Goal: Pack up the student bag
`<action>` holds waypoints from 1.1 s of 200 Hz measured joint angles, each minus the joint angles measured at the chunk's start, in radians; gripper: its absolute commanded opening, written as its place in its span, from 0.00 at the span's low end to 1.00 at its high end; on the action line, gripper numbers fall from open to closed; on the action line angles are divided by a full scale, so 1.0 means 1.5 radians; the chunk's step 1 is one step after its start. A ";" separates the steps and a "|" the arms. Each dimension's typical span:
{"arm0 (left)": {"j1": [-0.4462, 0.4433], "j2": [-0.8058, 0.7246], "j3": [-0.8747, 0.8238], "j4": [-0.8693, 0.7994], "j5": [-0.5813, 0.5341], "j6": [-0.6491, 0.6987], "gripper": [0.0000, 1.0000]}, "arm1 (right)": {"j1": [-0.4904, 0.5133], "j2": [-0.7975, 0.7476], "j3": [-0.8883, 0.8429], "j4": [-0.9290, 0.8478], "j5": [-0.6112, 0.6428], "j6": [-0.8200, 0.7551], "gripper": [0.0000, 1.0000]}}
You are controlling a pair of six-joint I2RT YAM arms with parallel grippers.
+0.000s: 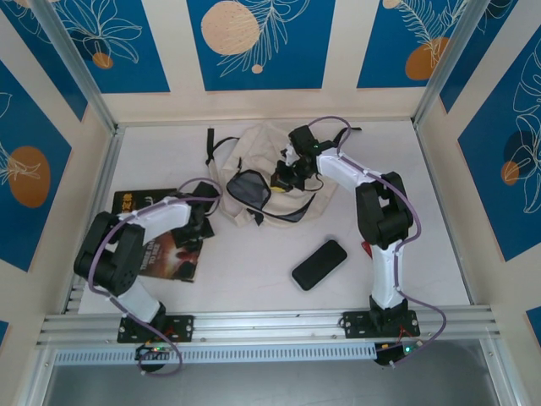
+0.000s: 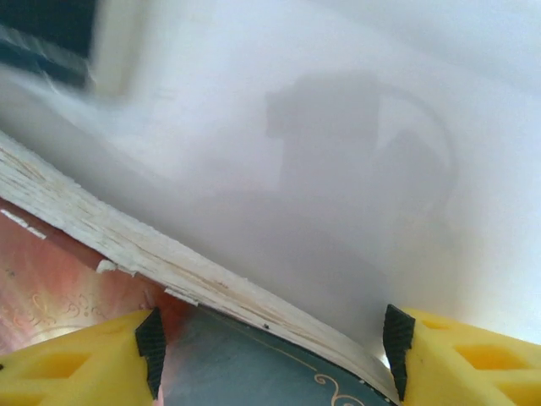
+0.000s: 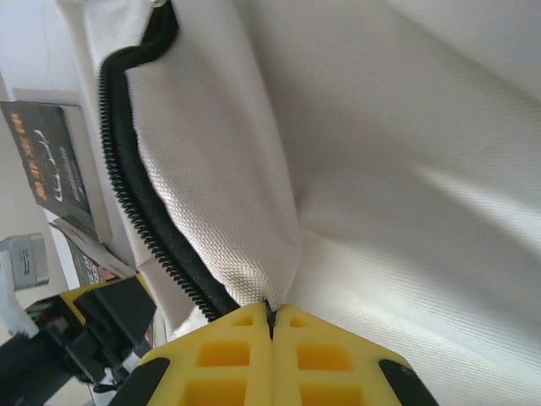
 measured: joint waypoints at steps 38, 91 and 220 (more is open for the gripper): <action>-0.093 0.043 0.070 0.044 0.071 -0.013 0.66 | -0.044 -0.027 -0.059 0.004 0.023 0.012 0.00; -0.101 0.031 0.096 0.059 0.148 0.003 0.85 | -0.072 -0.079 -0.071 -0.017 0.073 -0.012 0.49; 0.192 -0.348 -0.148 -0.078 0.132 0.017 0.80 | 0.233 0.062 0.172 -0.080 0.152 -0.162 0.56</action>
